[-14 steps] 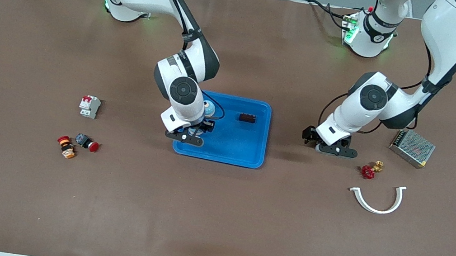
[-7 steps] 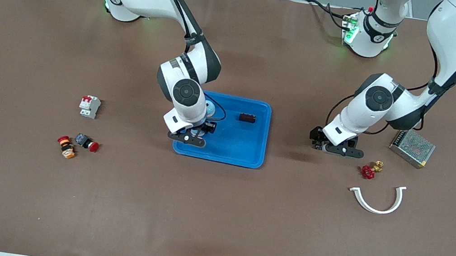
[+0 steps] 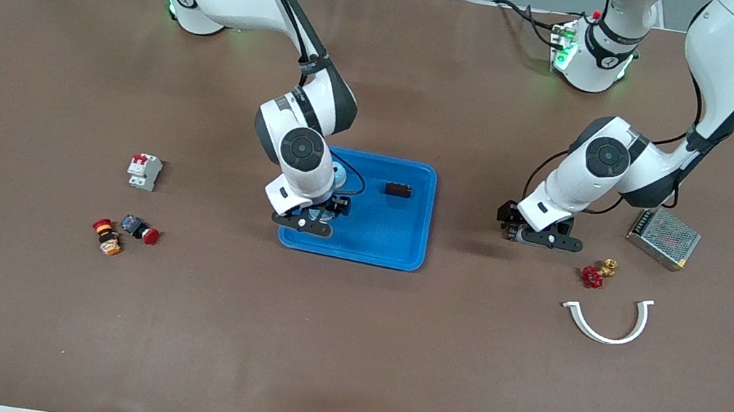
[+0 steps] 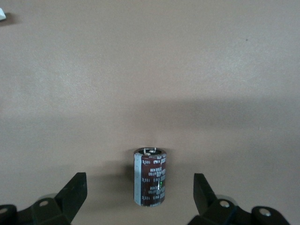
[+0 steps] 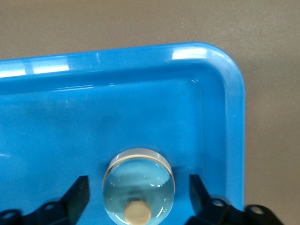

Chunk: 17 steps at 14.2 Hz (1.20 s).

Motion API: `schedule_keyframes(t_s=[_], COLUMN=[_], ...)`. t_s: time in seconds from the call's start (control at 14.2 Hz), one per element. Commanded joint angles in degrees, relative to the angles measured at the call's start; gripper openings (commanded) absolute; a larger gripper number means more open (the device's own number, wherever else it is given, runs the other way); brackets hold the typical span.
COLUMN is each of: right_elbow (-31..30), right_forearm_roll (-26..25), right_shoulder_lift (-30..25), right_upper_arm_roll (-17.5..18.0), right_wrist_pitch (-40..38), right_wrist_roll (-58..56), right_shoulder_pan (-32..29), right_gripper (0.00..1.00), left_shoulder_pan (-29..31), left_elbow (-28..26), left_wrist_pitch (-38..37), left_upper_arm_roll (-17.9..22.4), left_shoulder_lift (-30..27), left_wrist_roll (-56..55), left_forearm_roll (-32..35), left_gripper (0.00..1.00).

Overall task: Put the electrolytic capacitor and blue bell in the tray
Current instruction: 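Place the bell in the tray while the left gripper grasps the capacitor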

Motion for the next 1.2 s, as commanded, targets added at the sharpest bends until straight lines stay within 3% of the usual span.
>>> schedule_keyframes(t_s=[0.0, 0.42, 0.71, 0.92, 1.13], right_elbow=[0.9, -0.8, -10.5, -14.0, -13.9], right_forearm_roll=[0.1, 0.2, 0.2, 0.1, 0.0], right_shoulder_lift=[-0.5, -14.0, -28.4, -35.8, -39.5], right_upper_arm_roll=[-0.5, -0.5, -0.7, -0.8, -0.9], right_wrist_pitch=[-1.4, -17.4, -19.8, -23.1, -28.1], right_wrist_roll=[0.4, -5.9, -14.9, -24.7, -35.4], right_shoulder_pan=[0.6, -1.9, -5.0, -11.4, -22.3], right_gripper=[1.0, 1.0, 1.0, 1.0, 1.0], left_shoulder_pan=[0.3, 0.0, -0.2, -0.2, 0.1], left_elbow=[-0.5, 0.1, 0.4, 1.1, 1.1], left_wrist_pitch=[1.0, 1.0, 1.1, 1.1, 1.1], left_upper_arm_roll=[-0.2, -0.2, -0.1, 0.0, 0.1], left_shoulder_lift=[0.7, 2.2, 2.9, 4.0, 4.7], left_wrist_roll=[-0.2, -0.2, -0.2, -0.2, -0.3], left_forearm_roll=[1.0, 1.0, 1.0, 2.1, 4.0], left_gripper=[1.0, 1.0, 1.0, 1.0, 1.0])
